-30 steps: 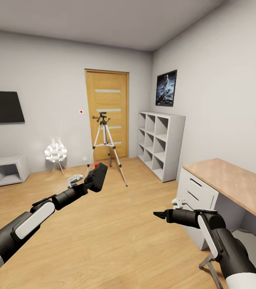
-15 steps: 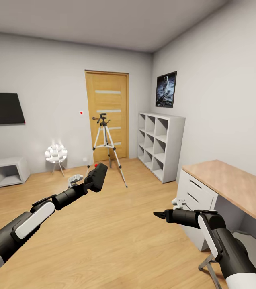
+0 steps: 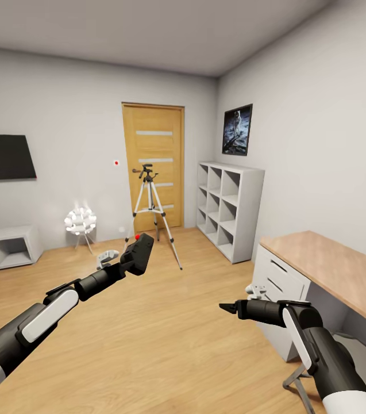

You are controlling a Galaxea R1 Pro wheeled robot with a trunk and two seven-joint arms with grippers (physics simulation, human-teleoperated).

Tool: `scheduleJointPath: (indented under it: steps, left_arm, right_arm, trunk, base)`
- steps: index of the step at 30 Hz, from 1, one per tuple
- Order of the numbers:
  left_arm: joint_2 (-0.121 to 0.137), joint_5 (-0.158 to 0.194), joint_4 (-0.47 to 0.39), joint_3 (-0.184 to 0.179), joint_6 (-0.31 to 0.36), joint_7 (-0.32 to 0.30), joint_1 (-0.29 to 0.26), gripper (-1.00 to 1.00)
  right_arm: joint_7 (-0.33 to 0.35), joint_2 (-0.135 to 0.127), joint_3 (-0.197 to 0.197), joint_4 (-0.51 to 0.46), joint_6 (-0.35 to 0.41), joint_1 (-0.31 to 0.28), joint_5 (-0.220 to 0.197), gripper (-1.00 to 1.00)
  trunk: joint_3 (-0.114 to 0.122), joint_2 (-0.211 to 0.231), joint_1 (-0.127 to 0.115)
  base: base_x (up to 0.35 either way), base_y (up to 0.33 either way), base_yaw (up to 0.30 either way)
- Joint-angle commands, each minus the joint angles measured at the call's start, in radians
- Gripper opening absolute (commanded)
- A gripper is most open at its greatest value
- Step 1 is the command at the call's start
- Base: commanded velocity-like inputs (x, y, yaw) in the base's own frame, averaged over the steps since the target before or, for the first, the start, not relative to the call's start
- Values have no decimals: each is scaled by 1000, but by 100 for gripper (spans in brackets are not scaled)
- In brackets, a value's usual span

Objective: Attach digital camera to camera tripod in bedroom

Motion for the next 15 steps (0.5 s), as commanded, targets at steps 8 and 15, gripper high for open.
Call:
scheduleJointPath:
  steps: [8, 15]
  left_arm:
    - [1, 8, 0, -2, 2, -4, -2, -100]
    - [1, 9, 0, -2, 2, -4, -2, -100]
  right_arm:
    - [-4, 0, 1, 0, 8, -1, -11, 100]
    - [-5, 0, 1, 0, 8, -1, -13, 100]
  trunk:
    - [24, 55, -31]
    - [46, 104, -57]
  base:
    - [0, 0, 0]
    - [0, 0, 0]
